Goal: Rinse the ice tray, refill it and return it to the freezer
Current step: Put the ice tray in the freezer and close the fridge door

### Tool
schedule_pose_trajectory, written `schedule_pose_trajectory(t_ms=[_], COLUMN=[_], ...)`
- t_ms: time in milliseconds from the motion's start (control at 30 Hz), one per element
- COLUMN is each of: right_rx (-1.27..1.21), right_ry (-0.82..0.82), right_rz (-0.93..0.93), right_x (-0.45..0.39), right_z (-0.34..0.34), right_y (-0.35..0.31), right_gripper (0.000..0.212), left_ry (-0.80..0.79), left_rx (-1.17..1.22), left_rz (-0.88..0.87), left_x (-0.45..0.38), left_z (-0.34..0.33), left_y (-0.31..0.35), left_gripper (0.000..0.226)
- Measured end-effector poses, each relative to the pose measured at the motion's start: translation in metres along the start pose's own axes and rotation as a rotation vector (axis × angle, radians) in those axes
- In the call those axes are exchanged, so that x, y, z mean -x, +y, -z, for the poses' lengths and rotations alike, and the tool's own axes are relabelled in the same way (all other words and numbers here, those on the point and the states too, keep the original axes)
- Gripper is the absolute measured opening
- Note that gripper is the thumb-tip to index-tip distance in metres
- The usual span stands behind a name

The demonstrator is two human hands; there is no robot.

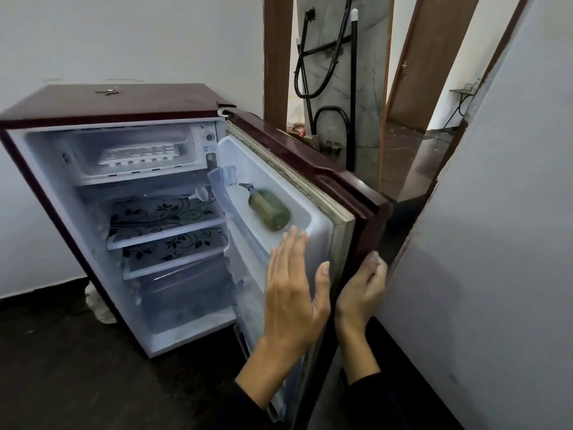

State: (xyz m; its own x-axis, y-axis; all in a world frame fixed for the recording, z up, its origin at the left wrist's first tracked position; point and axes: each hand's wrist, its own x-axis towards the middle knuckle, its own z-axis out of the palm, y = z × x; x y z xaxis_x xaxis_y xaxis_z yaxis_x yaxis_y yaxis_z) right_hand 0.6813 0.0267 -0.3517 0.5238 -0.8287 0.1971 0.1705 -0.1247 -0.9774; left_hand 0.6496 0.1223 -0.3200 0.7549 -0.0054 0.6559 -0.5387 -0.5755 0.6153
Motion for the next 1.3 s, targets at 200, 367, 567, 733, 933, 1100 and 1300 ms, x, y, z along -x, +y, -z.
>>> schedule_pose_trajectory(t_ms=[200, 367, 567, 733, 933, 1100, 1300], right_rx=[0.005, -0.034, -0.117, -0.210, -0.232, -0.257, -0.272], right_ry=[-0.187, -0.230, -0.396, -0.507, -0.618, -0.676, -0.731], right_rz=[0.229, 0.518, 0.473, 0.335, 0.324, 0.300, 0.259], right_x=[0.086, 0.136, 0.174, 0.217, 0.266, 0.298, 0.323], right_z=[-0.003, -0.021, -0.085, -0.139, -0.203, -0.258, -0.319], right_y=[-0.005, -0.017, -0.038, -0.038, -0.037, -0.038, -0.033], right_gripper=[0.038, 0.030, 0.041, 0.036, 0.033, 0.037, 0.039], left_ry=[0.198, 0.362, 0.478, 0.453, 0.422, 0.366, 0.294], left_rx=[-0.081, -0.163, -0.240, -0.328, -0.398, -0.396, -0.429], left_rz=[-0.044, -0.046, -0.057, -0.049, 0.023, 0.081, 0.114], left_x=[-0.002, -0.008, -0.017, -0.026, -0.046, -0.067, -0.099], left_z=[0.053, 0.106, 0.170, 0.213, 0.260, 0.290, 0.316], left_y=[-0.006, -0.029, -0.075, -0.122, -0.190, -0.240, -0.296], left_gripper=[0.059, 0.055, 0.050, 0.046, 0.049, 0.055, 0.058])
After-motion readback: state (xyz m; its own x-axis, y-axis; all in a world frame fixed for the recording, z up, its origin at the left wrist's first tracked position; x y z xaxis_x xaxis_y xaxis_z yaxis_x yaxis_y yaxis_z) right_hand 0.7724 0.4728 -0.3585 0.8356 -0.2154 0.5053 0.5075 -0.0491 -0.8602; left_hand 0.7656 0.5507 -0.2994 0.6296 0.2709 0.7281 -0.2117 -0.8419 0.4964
